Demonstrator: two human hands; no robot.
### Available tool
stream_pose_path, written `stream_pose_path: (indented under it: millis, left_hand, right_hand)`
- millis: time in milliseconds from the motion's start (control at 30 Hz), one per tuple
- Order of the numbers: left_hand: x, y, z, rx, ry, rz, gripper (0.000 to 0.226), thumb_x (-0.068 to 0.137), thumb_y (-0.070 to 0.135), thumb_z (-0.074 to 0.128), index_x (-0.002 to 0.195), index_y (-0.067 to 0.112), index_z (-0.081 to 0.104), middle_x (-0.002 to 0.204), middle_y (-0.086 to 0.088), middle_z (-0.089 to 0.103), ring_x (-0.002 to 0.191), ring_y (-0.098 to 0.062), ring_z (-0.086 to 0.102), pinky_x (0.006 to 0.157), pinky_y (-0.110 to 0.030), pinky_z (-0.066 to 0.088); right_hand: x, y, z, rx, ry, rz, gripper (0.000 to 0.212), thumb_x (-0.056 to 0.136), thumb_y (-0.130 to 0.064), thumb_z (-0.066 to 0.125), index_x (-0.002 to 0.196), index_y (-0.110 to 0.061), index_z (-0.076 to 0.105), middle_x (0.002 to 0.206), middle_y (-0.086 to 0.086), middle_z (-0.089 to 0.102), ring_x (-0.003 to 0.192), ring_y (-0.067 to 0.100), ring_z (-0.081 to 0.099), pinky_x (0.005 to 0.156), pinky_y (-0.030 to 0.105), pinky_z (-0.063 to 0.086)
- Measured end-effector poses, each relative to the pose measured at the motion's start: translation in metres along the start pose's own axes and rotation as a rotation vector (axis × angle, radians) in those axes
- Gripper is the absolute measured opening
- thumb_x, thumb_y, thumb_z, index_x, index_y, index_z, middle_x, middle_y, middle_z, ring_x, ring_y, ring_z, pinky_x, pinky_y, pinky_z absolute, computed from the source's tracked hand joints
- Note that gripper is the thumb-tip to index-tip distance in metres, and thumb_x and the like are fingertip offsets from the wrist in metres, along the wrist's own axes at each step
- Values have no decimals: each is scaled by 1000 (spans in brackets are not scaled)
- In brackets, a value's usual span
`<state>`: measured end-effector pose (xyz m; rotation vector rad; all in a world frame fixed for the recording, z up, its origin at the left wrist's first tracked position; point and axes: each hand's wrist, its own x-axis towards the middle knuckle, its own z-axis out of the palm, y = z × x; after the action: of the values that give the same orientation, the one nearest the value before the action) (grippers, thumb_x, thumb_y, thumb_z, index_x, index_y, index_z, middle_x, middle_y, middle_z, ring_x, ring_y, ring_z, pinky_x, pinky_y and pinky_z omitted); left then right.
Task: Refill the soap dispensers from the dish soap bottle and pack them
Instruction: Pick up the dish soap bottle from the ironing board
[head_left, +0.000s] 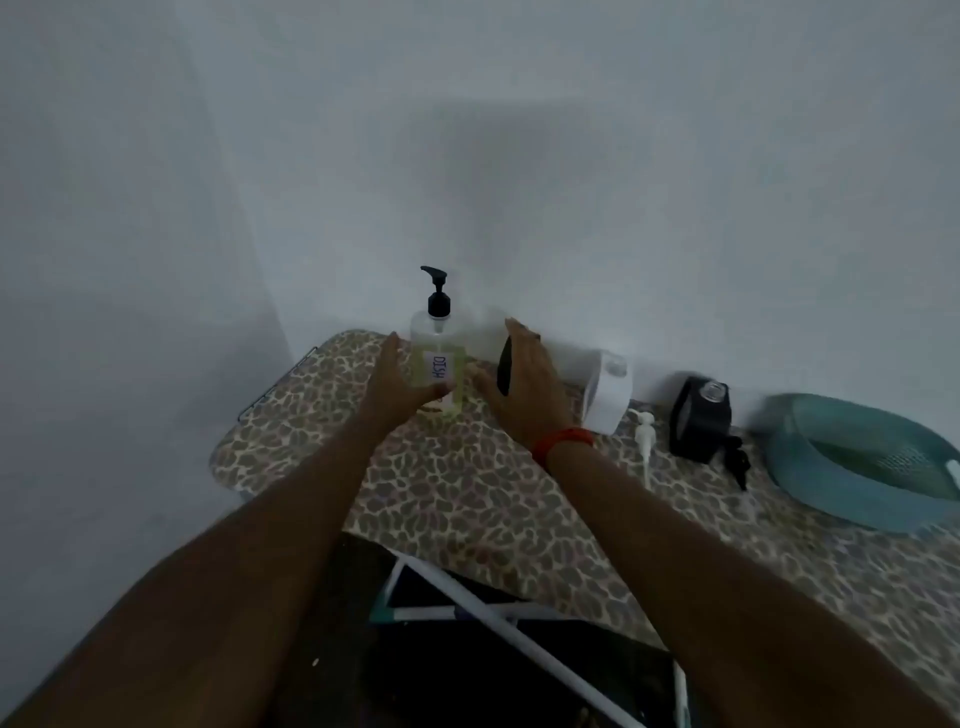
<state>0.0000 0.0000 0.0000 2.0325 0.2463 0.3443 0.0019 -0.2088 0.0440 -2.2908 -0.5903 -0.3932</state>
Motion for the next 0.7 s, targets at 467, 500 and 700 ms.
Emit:
stream_pose_path:
  millis: [467, 500, 700]
  left_hand:
    - [49, -25, -7, -172, -261, 7, 55, 74, 9, 82, 124, 9, 59, 117, -5, 70, 106, -16, 67, 84, -32, 58]
    - [49, -24, -8, -167, -262, 10, 53, 74, 8, 82, 123, 8, 60, 116, -5, 70, 106, -15, 68, 84, -31, 58]
    - [39, -11, -11, -138, -278, 39, 47, 74, 7, 82, 117, 8, 63, 111, -1, 71, 101, -10, 68, 82, -28, 58]
  right_hand:
    - [81, 26, 66, 372, -299, 158, 60, 97, -10, 63, 151, -8, 35, 149, 14, 48, 134, 27, 50, 111, 42, 45]
    - [83, 27, 67, 393, -305, 151, 58, 97, -8, 63, 149, -7, 37, 146, 15, 50, 129, 27, 54, 108, 42, 48]
    - [76, 25, 53, 451, -301, 164, 51, 95, -1, 62, 142, -7, 43, 134, 12, 54, 111, 18, 57, 84, 14, 54]
